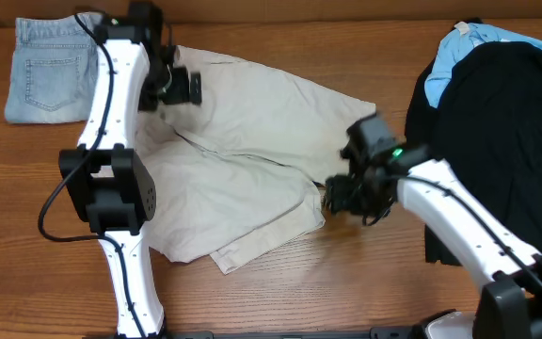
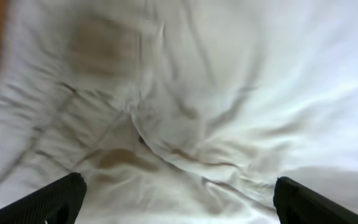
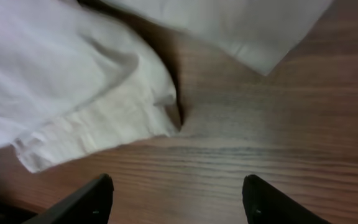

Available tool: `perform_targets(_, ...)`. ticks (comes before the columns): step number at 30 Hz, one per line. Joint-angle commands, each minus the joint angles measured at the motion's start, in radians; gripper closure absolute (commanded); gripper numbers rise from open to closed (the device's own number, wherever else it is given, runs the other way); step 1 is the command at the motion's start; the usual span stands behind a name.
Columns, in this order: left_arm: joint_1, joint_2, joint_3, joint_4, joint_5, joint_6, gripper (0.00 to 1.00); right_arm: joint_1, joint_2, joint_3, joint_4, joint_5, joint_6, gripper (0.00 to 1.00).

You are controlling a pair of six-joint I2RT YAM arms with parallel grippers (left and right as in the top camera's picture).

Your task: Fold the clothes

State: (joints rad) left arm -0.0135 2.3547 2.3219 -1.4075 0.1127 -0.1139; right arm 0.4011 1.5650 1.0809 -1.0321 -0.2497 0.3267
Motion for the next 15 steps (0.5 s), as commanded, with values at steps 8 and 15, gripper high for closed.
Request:
perform_targets(8, -0.029, -0.007, 0.283, -0.09, 0.014, 0.034, 0.0, 0.121, 0.0, -0.192, 0.266, 0.0, -0.093, 0.36)
perform_targets(15, -0.033, -0.008, 0.283, -0.106, 0.01, 0.059, 0.0, 0.131, 0.0, -0.242, 0.381, 0.093, -0.097, 0.44)
